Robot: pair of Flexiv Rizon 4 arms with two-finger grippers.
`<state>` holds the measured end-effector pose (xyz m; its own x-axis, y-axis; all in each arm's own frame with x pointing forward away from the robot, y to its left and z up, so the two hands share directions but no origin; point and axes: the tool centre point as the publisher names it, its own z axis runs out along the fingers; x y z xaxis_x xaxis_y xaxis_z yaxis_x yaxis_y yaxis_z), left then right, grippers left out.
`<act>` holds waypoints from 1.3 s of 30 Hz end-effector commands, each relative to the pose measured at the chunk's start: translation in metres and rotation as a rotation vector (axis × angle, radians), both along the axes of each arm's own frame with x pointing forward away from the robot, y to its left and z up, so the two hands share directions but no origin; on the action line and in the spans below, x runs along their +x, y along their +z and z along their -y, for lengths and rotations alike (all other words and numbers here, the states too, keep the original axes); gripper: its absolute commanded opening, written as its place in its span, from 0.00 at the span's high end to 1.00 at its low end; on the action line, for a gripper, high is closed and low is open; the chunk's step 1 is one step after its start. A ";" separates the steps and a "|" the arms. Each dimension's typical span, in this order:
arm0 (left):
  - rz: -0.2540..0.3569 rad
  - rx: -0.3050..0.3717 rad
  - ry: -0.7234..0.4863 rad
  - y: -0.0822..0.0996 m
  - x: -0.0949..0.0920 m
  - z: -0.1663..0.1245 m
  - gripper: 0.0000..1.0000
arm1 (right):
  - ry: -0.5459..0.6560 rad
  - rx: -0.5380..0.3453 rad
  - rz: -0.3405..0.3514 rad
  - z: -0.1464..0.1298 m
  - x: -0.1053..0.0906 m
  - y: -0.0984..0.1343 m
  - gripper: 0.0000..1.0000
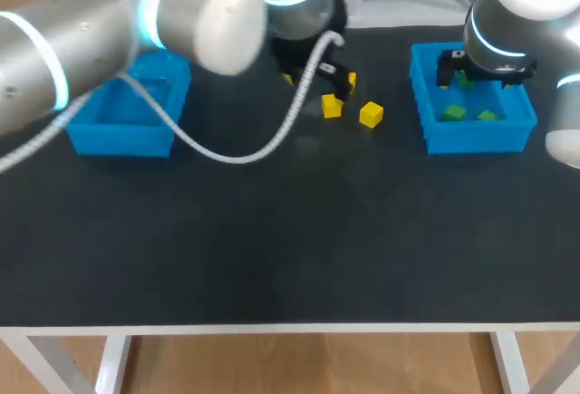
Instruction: Put the green cubes in the right bin and the yellow cubes in the left bin.
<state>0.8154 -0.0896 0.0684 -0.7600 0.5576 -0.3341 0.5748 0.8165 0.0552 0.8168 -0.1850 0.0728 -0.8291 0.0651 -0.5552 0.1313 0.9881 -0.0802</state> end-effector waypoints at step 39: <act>-0.094 0.185 -0.084 -0.080 0.046 0.002 1.00 | -0.001 0.000 0.009 0.001 -0.003 0.000 0.00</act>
